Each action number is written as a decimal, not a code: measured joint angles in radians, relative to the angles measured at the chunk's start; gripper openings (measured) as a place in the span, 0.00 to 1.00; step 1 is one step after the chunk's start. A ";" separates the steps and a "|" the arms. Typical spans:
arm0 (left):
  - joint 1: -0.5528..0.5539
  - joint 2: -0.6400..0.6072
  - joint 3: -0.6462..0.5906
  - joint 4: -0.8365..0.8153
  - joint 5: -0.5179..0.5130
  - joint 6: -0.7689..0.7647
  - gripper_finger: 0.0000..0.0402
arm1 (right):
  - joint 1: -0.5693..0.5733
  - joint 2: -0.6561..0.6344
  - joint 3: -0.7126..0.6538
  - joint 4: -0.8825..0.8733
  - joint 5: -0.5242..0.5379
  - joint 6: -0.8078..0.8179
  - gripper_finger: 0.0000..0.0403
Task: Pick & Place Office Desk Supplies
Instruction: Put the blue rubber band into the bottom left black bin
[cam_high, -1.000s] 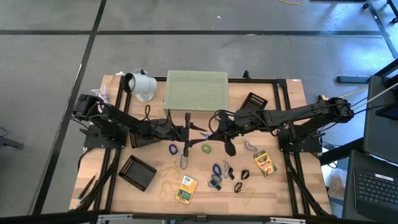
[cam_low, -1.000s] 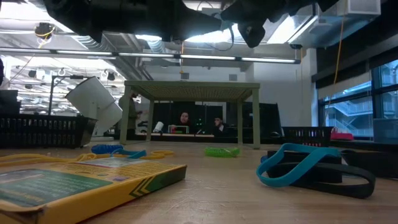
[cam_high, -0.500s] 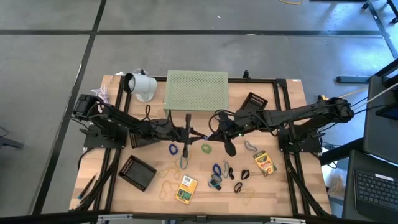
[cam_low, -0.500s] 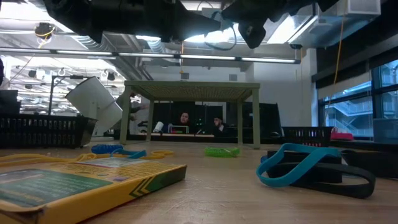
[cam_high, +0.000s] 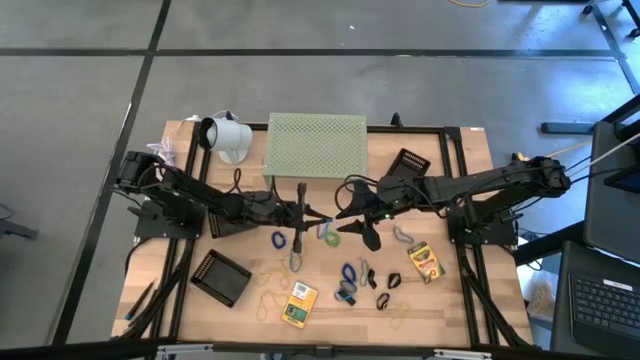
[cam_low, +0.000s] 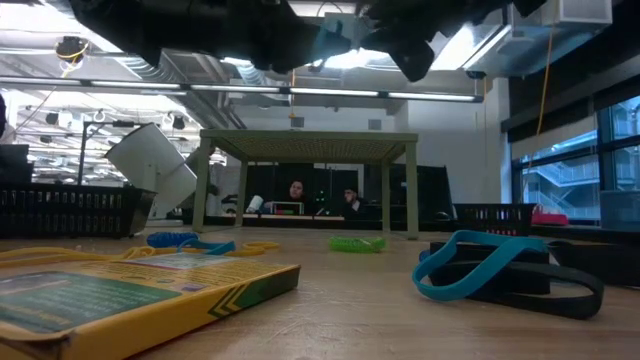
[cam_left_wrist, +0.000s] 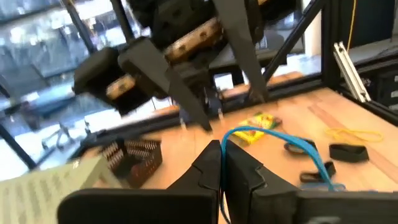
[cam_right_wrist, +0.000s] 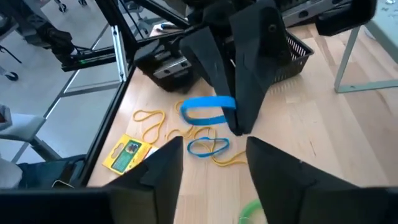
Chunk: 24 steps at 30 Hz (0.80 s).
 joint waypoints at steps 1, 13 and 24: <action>-0.003 -0.019 0.000 -0.039 -0.010 -0.019 0.01 | 0.000 -0.008 0.000 -0.017 0.000 0.000 0.47; -0.141 -0.361 0.000 -0.833 0.213 -0.631 0.01 | 0.000 -0.054 0.011 -0.249 0.002 -0.001 0.45; -0.410 -0.486 0.000 -1.353 0.348 -1.044 0.01 | 0.000 -0.051 0.011 -0.272 0.105 -0.012 0.41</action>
